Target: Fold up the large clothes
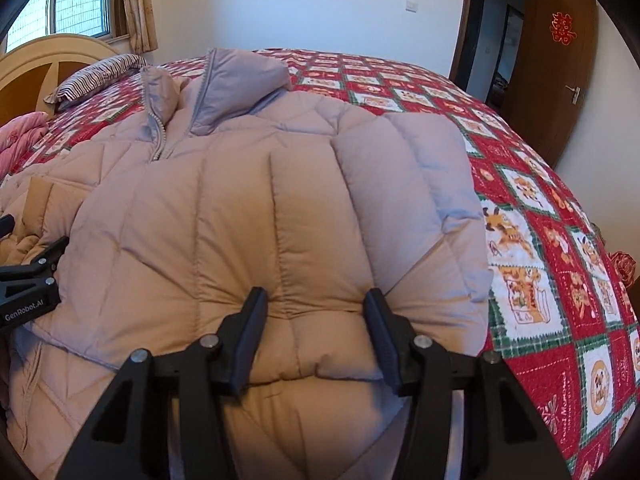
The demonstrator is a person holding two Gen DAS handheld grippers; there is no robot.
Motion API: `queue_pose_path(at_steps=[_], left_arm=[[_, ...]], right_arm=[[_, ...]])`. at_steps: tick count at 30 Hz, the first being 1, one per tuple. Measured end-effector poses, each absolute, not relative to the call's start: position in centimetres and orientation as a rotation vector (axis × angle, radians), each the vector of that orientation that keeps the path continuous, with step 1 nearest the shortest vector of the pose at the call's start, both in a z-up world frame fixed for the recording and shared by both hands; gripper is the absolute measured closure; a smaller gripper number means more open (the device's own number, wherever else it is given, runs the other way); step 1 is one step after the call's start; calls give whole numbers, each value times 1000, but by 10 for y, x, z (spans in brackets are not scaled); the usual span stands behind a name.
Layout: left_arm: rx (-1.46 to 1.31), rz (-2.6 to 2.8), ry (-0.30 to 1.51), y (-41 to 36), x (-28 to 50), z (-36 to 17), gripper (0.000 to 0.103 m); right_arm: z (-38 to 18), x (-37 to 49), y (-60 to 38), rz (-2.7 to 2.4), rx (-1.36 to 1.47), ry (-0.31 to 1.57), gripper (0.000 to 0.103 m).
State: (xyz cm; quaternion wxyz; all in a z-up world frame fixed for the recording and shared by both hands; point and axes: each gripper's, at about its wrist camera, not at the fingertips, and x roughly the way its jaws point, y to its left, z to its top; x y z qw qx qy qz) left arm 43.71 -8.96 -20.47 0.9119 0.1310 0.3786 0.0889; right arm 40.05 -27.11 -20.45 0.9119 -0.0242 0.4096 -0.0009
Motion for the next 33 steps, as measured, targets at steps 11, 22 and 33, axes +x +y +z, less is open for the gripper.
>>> queue_pose_path(at_steps=[11, 22, 33], left_arm=[[153, 173, 775, -50, 405, -153, 1], [104, 527, 701, 152, 294, -149, 1], [-182, 628, 804, 266, 203, -180, 1]], right_arm=[[-206, 402, -269, -11, -59, 841, 48], [-160, 331, -265, -48, -51, 712, 0], [-156, 237, -228, 60, -151, 612, 0]])
